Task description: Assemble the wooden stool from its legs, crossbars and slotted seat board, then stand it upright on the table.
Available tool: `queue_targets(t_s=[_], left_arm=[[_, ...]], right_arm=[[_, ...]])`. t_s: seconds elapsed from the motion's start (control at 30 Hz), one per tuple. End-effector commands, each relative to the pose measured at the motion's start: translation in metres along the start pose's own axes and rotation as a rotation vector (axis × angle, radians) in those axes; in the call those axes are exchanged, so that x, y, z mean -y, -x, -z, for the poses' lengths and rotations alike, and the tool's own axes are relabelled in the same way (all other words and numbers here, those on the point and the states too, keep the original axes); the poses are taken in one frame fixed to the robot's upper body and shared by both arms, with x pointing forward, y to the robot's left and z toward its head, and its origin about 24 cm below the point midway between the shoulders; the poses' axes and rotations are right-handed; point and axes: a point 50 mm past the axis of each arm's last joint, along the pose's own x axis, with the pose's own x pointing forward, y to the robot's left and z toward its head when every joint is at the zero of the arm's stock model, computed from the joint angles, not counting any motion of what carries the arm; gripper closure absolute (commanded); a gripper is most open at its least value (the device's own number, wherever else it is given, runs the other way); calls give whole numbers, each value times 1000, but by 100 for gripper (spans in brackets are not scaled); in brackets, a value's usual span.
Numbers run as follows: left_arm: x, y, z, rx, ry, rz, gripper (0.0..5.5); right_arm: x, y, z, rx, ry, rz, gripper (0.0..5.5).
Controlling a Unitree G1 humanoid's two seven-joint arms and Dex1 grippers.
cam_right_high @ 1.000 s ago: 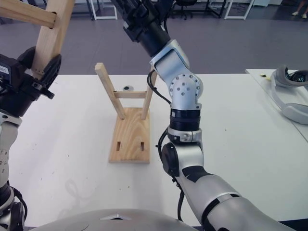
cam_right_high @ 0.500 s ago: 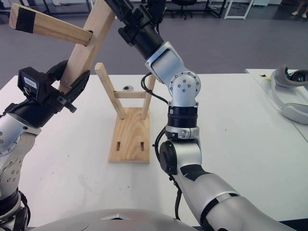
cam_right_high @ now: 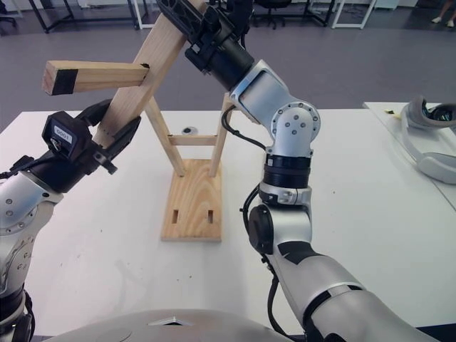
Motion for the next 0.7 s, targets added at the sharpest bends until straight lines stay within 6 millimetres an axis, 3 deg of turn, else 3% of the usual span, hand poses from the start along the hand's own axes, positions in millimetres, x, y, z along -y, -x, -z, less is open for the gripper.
queue_targets(t_s=[0.03,0.1,0.13,0.37,0.5,0.57,0.7], left_arm=[[-4,-3,1,-10,-23,-28,347],[-3,-4,4,-34,-15,-18,347],[-2,-4,6,-48,-10,-6,311],[0,27,31,-181,50,-28,184],[5,52,66,-276,192,-116,114],[11,64,86,-330,302,-155,86],[23,79,123,-453,360,-187,84]], right_arm=[[-1,5,5,-24,3,14,445],[0,11,5,-3,5,42,446],[1,20,6,-3,37,82,446],[12,120,12,-28,193,513,447],[16,161,21,-15,182,740,447],[17,173,29,-11,164,818,447],[19,186,37,-53,149,902,447]])
